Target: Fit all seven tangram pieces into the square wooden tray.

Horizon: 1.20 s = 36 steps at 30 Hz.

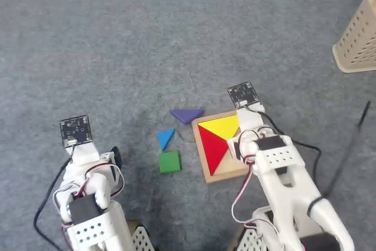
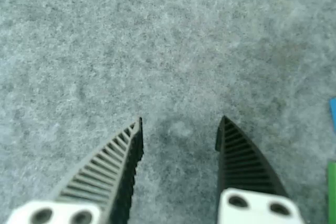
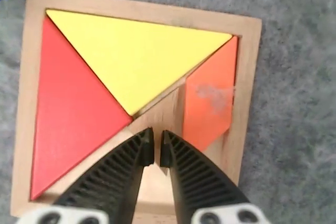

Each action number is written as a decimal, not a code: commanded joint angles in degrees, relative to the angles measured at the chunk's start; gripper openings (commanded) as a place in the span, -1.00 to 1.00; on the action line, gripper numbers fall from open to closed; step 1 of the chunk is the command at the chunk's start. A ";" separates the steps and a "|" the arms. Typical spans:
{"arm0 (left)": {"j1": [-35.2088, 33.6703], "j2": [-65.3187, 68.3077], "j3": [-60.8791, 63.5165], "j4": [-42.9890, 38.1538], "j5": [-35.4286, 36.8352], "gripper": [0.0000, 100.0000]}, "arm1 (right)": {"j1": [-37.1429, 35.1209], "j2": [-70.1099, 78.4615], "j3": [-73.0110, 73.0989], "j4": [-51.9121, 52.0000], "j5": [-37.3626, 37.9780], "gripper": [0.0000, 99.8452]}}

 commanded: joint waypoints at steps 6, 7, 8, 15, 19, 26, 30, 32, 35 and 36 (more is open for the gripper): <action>-0.26 -1.14 -0.75 0.18 -0.35 -0.57 | 1.63 3.91 -5.36 -4.62 1.23 -0.95; -0.26 -1.14 -0.75 0.18 -0.35 -0.57 | 1.63 3.91 -5.63 -4.62 1.23 -0.95; -0.26 -1.14 -0.75 0.18 -0.35 -0.57 | 1.63 3.91 -5.71 -4.79 1.14 -0.95; -0.26 -1.14 -0.75 0.18 -0.35 -0.57 | 1.27 3.82 -6.07 -4.26 0.79 -0.95; -0.26 -1.14 -0.75 0.18 -0.35 -0.57 | -0.31 3.91 -5.10 -3.82 1.14 -0.95; -0.26 -1.14 -0.75 0.18 -0.35 -0.57 | -1.19 4.53 -4.04 -3.91 1.23 -0.95; -0.26 -1.14 -0.75 0.18 -0.35 -0.57 | -1.10 4.53 -4.04 -3.91 1.23 -0.95; -0.26 -1.14 -0.75 0.18 -0.35 -0.57 | 0.04 4.53 -4.04 -4.00 1.23 -0.95; -0.26 -1.14 -0.75 0.18 -0.35 -0.57 | 2.24 4.53 -4.22 -4.00 1.23 -0.95; -0.26 -1.14 -0.75 0.18 -0.35 -0.57 | 2.51 4.53 -4.22 -4.00 1.23 -0.95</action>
